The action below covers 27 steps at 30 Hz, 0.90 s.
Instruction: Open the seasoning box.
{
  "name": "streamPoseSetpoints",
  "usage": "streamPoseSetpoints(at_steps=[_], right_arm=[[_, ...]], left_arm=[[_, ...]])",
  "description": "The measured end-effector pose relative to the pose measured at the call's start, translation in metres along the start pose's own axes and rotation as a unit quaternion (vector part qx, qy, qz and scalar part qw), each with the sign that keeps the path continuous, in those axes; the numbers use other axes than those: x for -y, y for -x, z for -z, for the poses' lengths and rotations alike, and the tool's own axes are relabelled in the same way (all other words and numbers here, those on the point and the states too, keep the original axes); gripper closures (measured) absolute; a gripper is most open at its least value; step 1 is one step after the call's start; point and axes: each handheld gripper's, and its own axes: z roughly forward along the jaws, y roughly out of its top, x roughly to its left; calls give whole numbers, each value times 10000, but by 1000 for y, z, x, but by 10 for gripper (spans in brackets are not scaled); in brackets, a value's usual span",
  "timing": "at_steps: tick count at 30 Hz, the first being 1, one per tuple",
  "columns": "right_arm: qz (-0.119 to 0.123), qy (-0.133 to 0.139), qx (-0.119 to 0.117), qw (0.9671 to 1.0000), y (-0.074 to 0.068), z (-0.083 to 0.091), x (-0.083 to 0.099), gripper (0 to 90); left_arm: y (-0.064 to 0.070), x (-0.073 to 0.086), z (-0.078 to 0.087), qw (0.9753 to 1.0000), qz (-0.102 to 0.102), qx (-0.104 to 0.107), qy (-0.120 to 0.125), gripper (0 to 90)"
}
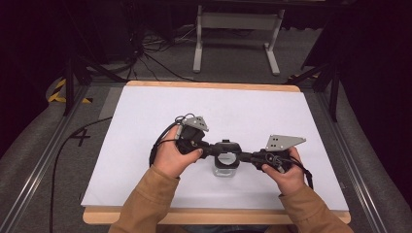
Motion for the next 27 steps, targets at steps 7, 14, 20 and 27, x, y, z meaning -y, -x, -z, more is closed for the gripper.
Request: streamPoseSetpoints(at_steps=[7, 14, 20, 27], right_arm=[[-2, 95, -8, 10000, 3, -2, -5, 900], [-22, 139, 2, 9999, 2, -1, -5, 900], [-22, 132, 12, 9999, 0, 0, -3, 900], [-12, -44, -47, 10000, -5, -5, 2, 900]], left_arm=[[4, 1, -18, 9992, -90, -137, -362, 857], [-3, 2, -26, 9983, -84, -568, -51, 872], [-8, 0, -22, 9968, -75, -778, 158, 891], [-12, -2, -20, 9951, -39, -864, 485, 889]])
